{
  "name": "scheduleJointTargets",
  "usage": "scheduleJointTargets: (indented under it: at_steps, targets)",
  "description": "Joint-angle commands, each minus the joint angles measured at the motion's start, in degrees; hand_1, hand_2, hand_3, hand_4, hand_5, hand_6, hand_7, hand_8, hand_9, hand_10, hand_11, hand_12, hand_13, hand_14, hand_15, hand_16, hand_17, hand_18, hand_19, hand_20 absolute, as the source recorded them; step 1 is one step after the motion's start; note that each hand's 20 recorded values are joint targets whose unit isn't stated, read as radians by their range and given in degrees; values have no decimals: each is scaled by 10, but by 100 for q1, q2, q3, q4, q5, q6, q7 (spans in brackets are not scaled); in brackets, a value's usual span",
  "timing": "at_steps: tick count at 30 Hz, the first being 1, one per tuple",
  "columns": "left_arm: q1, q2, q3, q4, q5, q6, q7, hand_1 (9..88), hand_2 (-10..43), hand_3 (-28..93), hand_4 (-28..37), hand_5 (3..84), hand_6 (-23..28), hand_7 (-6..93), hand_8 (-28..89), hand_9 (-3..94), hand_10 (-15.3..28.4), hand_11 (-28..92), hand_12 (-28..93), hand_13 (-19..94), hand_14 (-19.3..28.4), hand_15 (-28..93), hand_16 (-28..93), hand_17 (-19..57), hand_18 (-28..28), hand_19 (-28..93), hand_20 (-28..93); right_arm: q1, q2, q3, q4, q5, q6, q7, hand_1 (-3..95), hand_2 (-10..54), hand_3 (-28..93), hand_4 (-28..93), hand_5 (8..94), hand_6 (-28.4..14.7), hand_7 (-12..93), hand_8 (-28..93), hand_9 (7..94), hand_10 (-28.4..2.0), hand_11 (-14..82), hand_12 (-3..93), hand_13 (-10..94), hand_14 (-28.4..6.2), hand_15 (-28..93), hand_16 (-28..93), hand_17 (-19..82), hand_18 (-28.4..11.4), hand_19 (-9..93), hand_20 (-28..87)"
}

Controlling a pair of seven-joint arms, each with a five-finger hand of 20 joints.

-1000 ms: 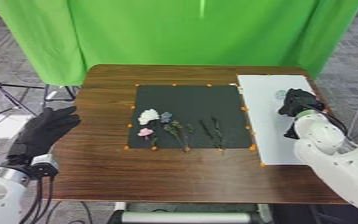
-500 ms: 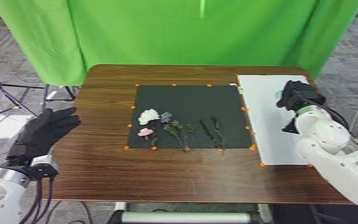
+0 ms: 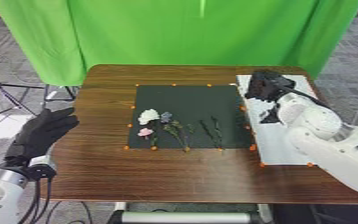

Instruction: Arrange flowers

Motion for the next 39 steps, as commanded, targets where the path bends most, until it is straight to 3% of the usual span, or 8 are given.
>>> scheduleJointTargets:
  at_steps: [1, 10, 18, 25, 27, 35, 39]
  targets:
    - [-22, 3, 81, -10, 8, -11, -10, 227, -13, 624, -229, 461, 46, 111, -52, 445, 139, 201, 151, 331, 183, 130, 50, 20, 130, 48, 148, 1288, -826, -359, -92, 686, -991, -829, 565, -89, 576, -161, 837, 2, 165, 153, 887, -112, 214, 299, 917, -13, 653, 319, 655, -139, 932, 629]
    - [-117, 27, 153, 30, 1, -15, 11, 225, -14, 626, -229, 461, 45, 111, -52, 445, 140, 199, 151, 331, 183, 128, 51, 20, 130, 48, 149, 1831, -1715, -966, 727, 526, -2128, -1645, 558, -68, 567, -179, 807, 20, 190, 160, 861, -112, 221, 284, 900, -10, 666, 324, 642, -135, 932, 636]
    - [-152, 32, 199, 46, -18, -9, 23, 222, -13, 628, -231, 461, 46, 111, -52, 446, 140, 199, 152, 330, 183, 128, 51, 20, 131, 47, 148, 1848, -1938, -1101, 1093, 303, -2848, -1986, 551, -56, 566, -188, 794, 27, 209, 154, 849, -107, 227, 272, 891, -10, 673, 323, 633, -132, 932, 635]
    - [-150, 33, 200, 41, -22, 3, 34, 221, -11, 628, -232, 461, 44, 112, -53, 446, 140, 198, 152, 331, 184, 129, 51, 19, 131, 47, 148, 1781, -2011, -1079, 1307, 27, -2971, -2163, 553, -47, 558, -201, 781, 29, 220, 145, 836, -104, 223, 264, 883, -12, 676, 322, 626, -134, 932, 634]
    - [-224, 56, 232, 81, -13, -43, 10, 220, -11, 629, -233, 461, 44, 112, -53, 446, 140, 198, 152, 331, 184, 128, 51, 19, 131, 48, 148, 1769, -1989, -1073, 1283, 52, -3036, -2116, 551, -46, 559, -201, 780, 29, 221, 141, 834, -104, 222, 263, 883, -13, 677, 321, 625, -135, 932, 633]
    - [-265, 68, 261, 102, -12, -114, -11, 219, -11, 631, -234, 461, 44, 111, -52, 446, 140, 199, 153, 331, 183, 128, 51, 19, 131, 48, 148, 1650, -1965, -1040, 1252, -212, -3338, -2193, 542, -42, 563, -204, 776, 33, 228, 128, 822, -103, 218, 265, 873, -15, 681, 321, 616, -134, 932, 632]
    - [-254, 67, 255, 88, -19, -85, -2, 218, -11, 631, -235, 460, 46, 108, -51, 445, 140, 198, 153, 330, 184, 127, 52, 19, 131, 47, 148, 1626, -1985, -1015, 1278, -237, -3393, -2192, 538, -42, 563, -203, 773, 37, 232, 123, 816, -102, 214, 271, 870, -17, 682, 320, 613, -133, 932, 628]
